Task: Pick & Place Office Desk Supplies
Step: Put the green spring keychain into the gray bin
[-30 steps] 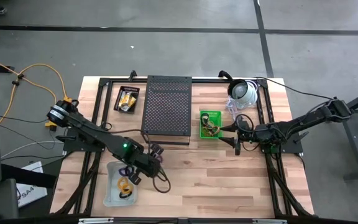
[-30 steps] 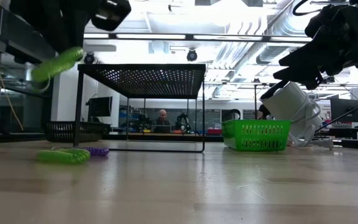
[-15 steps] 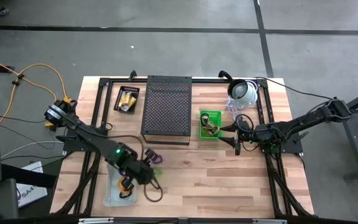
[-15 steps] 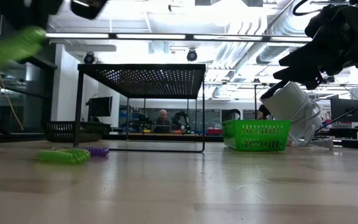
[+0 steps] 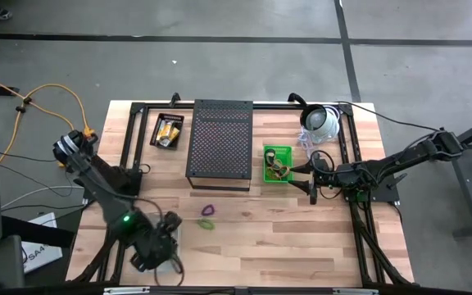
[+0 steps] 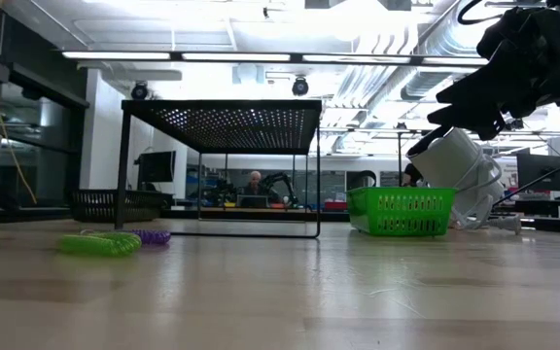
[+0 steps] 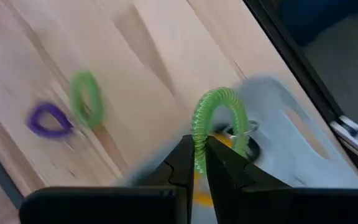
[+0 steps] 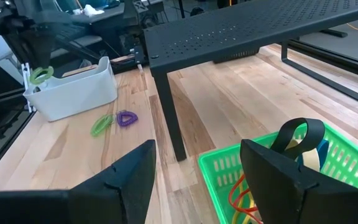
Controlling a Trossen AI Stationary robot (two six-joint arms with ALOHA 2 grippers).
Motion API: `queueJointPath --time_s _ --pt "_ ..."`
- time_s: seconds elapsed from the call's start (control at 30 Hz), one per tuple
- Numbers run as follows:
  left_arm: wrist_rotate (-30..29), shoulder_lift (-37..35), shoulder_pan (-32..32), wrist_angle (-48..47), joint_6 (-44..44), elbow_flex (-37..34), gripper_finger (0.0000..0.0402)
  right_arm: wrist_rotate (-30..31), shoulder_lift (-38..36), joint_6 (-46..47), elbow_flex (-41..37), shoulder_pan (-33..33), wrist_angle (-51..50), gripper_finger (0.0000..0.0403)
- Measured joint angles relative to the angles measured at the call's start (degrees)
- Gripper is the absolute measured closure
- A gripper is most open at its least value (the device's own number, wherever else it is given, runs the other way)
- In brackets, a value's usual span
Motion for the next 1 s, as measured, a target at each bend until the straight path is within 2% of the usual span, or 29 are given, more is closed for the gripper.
queueJointPath --time_s 0.3,0.53,0.63,0.83,1.0 --pt "-1.5 0.0 -8.3 -2.9 -13.0 0.0 0.0376 0.0 0.0 0.0 0.0 0.0 0.0 0.0180" --pt "-6.1 1.5 -9.7 -3.1 -13.5 0.0 0.0376 0.0 0.0 0.0 0.0 0.0 0.0 0.0180" --pt "-6.1 4.1 -8.8 -3.3 -13.5 0.0 0.0376 0.0 0.0 0.0 0.0 0.0 0.0 0.0180" --pt "1.3 9.0 -7.1 -3.5 -16.9 -0.1 0.0376 0.0 0.0 0.0 0.0 0.0 0.0 0.0180" --pt "6.1 10.2 -6.3 -3.4 -19.2 -0.1 0.0376 0.0 0.0 0.0 0.0 0.0 0.0 0.0180"
